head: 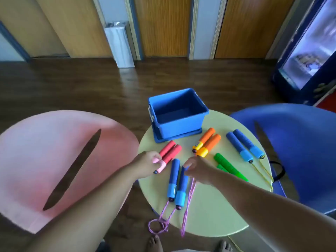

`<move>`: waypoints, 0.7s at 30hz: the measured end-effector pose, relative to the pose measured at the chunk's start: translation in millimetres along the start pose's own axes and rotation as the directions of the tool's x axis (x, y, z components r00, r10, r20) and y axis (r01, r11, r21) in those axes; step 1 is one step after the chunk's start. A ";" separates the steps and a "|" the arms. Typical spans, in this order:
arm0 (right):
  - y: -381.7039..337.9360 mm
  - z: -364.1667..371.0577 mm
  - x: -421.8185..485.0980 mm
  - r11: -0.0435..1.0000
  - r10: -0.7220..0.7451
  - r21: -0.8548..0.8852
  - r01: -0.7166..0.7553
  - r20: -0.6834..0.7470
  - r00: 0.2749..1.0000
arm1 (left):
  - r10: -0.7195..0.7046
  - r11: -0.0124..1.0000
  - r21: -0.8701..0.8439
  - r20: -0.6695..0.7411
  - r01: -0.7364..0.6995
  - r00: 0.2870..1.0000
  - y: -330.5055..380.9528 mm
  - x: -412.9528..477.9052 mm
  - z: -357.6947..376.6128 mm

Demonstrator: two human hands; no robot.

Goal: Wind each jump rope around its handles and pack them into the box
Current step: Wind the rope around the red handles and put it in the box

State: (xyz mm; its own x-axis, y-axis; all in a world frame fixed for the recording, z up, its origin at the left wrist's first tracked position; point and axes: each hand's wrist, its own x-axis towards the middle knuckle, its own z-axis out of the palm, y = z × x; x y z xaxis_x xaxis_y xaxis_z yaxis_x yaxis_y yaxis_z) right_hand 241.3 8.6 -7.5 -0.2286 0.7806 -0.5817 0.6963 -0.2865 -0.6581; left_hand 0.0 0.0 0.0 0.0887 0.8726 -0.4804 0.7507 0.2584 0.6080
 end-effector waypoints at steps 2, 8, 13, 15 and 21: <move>-13.5 7.4 18.9 0.994 0.048 0.100 -0.038 -0.106 0.993 | 0.001 1.000 0.001 -0.078 -0.001 0.997 -6.5 13.2 -1.7; -45.3 13.8 72.6 0.995 0.042 0.099 -0.011 -0.315 0.948 | 0.066 0.998 0.016 -0.081 -0.065 0.994 -31.4 50.4 23.8; -49.3 15.4 109.2 0.998 0.051 -0.018 -0.057 -0.246 0.968 | 0.055 0.991 0.126 -0.079 -0.045 0.995 -52.1 56.1 42.3; -46.8 17.7 117.4 0.997 0.044 -0.051 -0.056 -0.214 0.976 | 0.102 0.984 0.156 -0.114 -0.083 0.988 -58.1 56.3 45.0; -46.4 25.5 132.9 0.996 0.033 -0.073 -0.048 -0.194 0.980 | 0.125 0.981 0.169 -0.169 -0.096 0.978 -66.7 60.9 41.7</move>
State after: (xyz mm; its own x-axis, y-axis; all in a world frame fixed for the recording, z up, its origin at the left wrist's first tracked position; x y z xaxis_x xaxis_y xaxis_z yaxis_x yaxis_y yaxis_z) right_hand 161.2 111.5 -66.5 -0.0689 0.8638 -0.4991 0.7542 -0.2824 -0.5929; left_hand -17.4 18.6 -96.2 0.0701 0.9553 -0.2870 0.8384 0.0995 0.5360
